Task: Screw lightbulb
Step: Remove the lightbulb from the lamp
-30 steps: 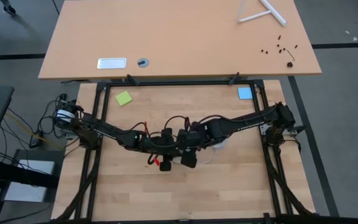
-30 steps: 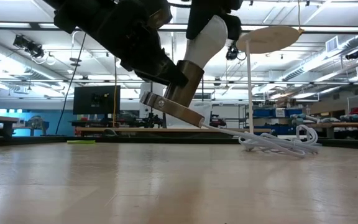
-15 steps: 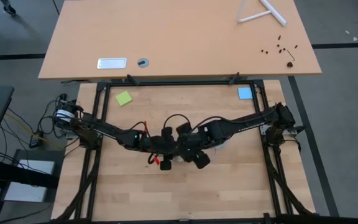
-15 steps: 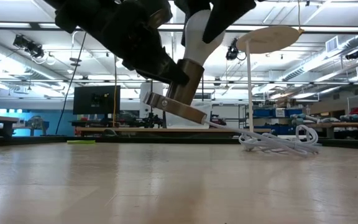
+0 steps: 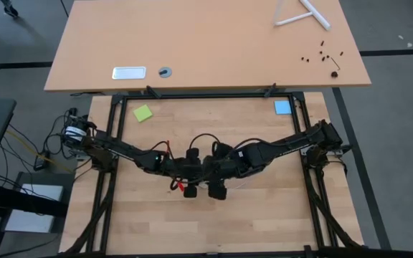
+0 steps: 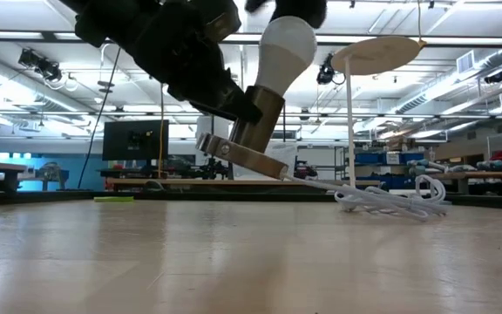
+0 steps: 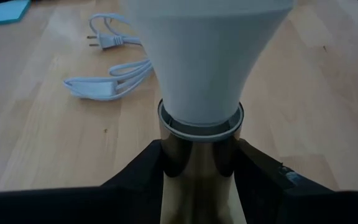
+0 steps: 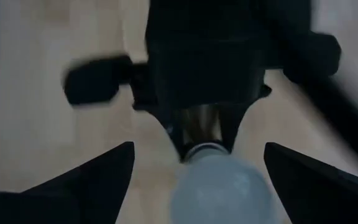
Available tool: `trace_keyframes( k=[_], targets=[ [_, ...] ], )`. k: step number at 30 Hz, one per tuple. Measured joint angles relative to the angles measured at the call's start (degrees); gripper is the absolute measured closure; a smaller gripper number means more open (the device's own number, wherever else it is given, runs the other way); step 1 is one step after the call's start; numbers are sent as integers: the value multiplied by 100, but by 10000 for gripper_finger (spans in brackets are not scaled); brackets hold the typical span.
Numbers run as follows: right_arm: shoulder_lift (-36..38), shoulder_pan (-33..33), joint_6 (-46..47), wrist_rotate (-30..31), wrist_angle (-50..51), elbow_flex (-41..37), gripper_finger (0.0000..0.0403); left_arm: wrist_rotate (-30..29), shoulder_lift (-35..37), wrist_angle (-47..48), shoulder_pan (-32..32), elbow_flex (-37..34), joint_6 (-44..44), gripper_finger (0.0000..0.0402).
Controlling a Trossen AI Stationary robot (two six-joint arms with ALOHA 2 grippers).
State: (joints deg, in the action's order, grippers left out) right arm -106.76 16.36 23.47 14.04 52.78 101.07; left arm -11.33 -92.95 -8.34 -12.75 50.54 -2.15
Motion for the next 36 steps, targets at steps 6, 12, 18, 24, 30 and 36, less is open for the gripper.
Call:
trace_keyframes(
  k=[6,12,18,24,30,36],
  targets=[
    [15,-87,2039,-313,430,314,24,-4,0,-13,-6,0,-4,252],
    [13,-289,2436,-345,822,159,23,-61,0,-35,-2,0,-42,252],
    [4,-337,2610,-490,628,-89,23,-59,0,-26,0,0,-41,252],
    [2,-332,2876,-493,571,-284,35,-57,0,-33,0,0,-39,252],
    [0,-332,3040,-356,503,-296,76,-59,0,-34,2,0,-79,252],
    [0,-332,2652,-351,497,-296,132,-61,0,-26,4,0,-79,252]
  ],
)
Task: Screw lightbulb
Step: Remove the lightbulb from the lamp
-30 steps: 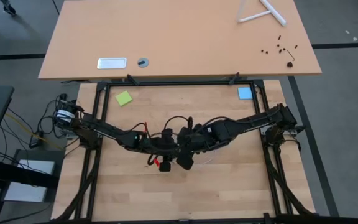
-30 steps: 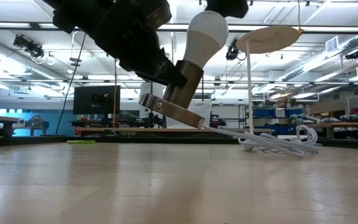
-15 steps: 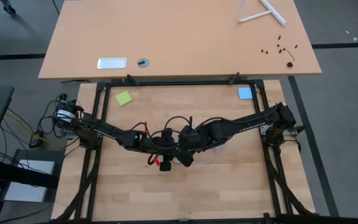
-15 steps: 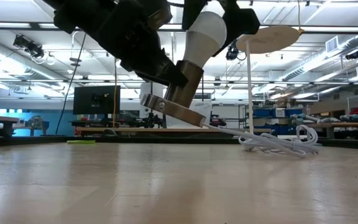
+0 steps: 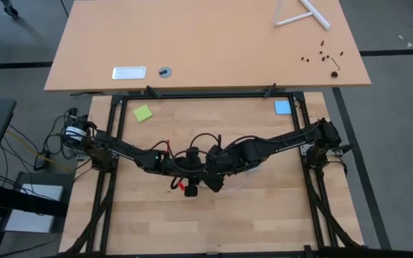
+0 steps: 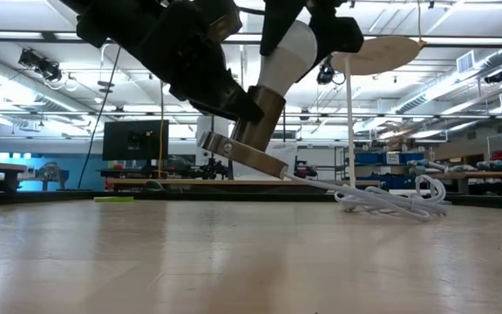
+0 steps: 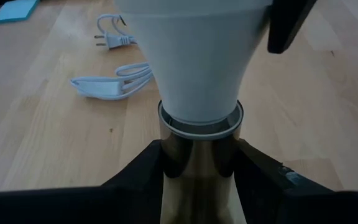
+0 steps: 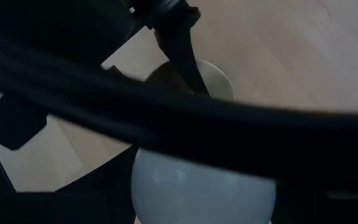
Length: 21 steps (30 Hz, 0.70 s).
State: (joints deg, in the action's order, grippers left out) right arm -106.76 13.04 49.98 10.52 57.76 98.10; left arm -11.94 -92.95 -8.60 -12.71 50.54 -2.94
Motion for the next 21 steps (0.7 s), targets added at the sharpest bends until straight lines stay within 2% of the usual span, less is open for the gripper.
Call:
trace_keyframes(
  k=[6,10,18,21],
  targets=[
    [0,-7,-1146,-171,92,114,132,9,11,-19,-2,2,-4,252],
    [-2,-11,-2680,-271,164,216,123,30,16,-73,-4,5,-6,252],
    [-2,-4,-6672,-105,148,225,120,-15,17,-58,-4,7,101,252],
    [-2,14,-7165,107,137,225,113,-48,17,-46,2,7,101,252]
  ],
)
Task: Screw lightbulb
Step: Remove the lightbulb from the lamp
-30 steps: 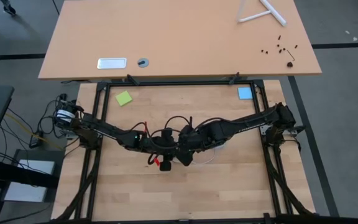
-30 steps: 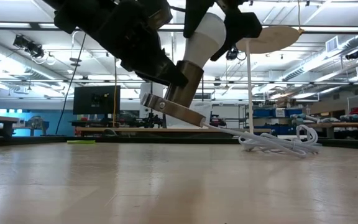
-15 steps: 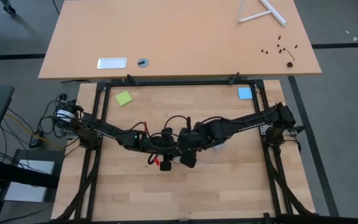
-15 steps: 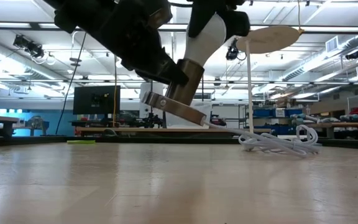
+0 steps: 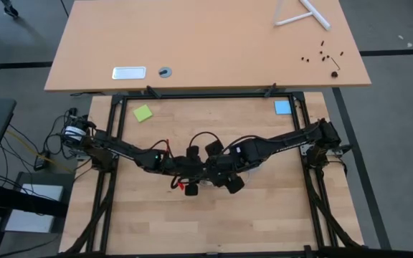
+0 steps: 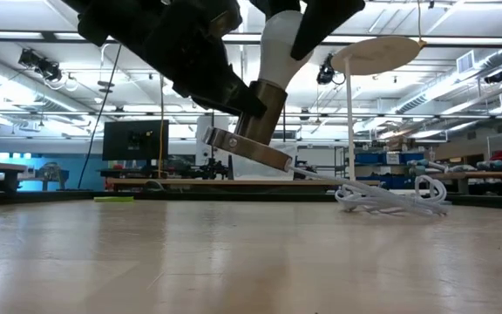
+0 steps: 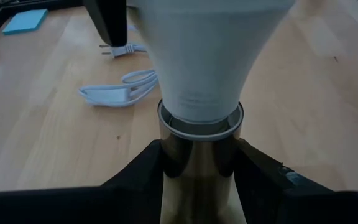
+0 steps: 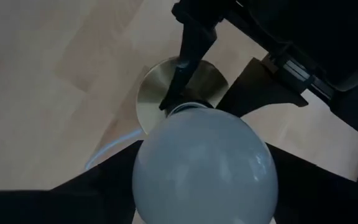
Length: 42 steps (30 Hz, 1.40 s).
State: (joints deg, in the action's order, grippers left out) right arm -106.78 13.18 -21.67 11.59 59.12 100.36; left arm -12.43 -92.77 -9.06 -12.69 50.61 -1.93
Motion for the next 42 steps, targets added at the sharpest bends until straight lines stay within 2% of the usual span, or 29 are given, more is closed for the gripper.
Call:
trace_keyframes(
  k=[3,12,15,20,24,31,42],
  targets=[
    [-4,70,203,87,-7,0,99,12,0,11,2,0,0,252],
    [-2,458,1852,617,-300,30,59,114,-11,107,-9,-7,20,252],
    [1,514,2908,608,-167,222,52,109,-11,109,-9,-7,17,252],
    [7,430,5476,389,-80,467,50,78,-11,105,-9,-7,9,252],
    [17,306,6403,106,-48,385,50,82,-20,119,-10,-14,0,252],
    [15,66,6824,75,462,223,50,26,-22,114,-6,-15,-18,252],
    [7,13,7033,-118,-2,72,65,72,-20,72,-7,-15,-10,252]
  ],
)
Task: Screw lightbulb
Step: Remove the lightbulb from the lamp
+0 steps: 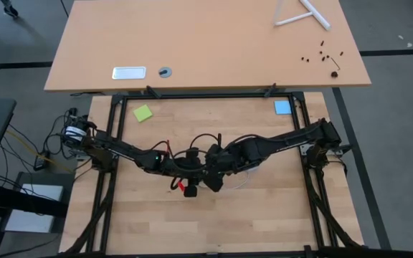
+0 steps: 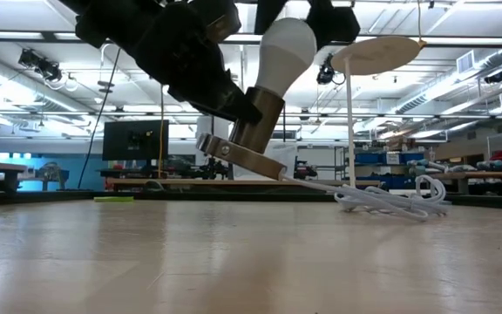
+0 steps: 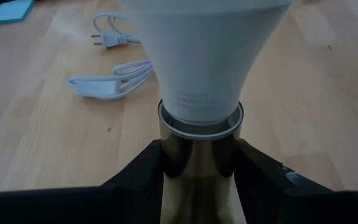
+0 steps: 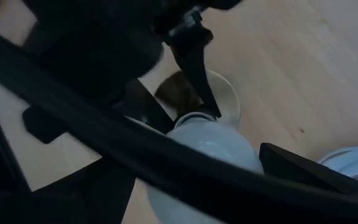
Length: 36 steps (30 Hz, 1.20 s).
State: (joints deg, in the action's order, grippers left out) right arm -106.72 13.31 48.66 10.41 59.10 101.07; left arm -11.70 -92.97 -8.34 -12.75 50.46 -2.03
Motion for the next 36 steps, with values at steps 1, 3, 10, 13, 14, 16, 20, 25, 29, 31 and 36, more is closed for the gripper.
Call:
trace_keyframes(
  k=[1,3,10,13,14,16,20,25,29,31,36],
  targets=[
    [-4,-8,30,2,-3,-58,69,0,0,3,0,0,1,252],
    [-7,-10,49,-2,-94,-175,76,-11,0,31,0,0,-1,252],
    [-9,-23,3,0,-428,-325,85,-4,2,0,-2,4,0,252],
    [-11,-27,-56,-46,-419,-327,85,-6,2,2,0,7,1,252],
    [-11,-25,-52,-56,-419,-327,86,-4,2,0,0,7,1,252],
    [-11,-33,-41,-68,-418,-327,90,-4,2,4,0,7,1,252],
    [-11,-37,-205,-66,-411,-327,116,-7,4,12,0,9,2,252],
    [-10,-105,-1279,-123,-370,-314,136,-40,4,17,2,9,1,252],
    [-9,-154,-2564,-292,-323,-251,132,-39,13,2,4,11,1,252],
    [-9,-156,-3335,-351,-307,-251,126,-38,13,4,4,11,3,252],
    [-7,-101,-5579,-422,-232,-250,128,-9,13,4,2,11,19,252]
  ],
)
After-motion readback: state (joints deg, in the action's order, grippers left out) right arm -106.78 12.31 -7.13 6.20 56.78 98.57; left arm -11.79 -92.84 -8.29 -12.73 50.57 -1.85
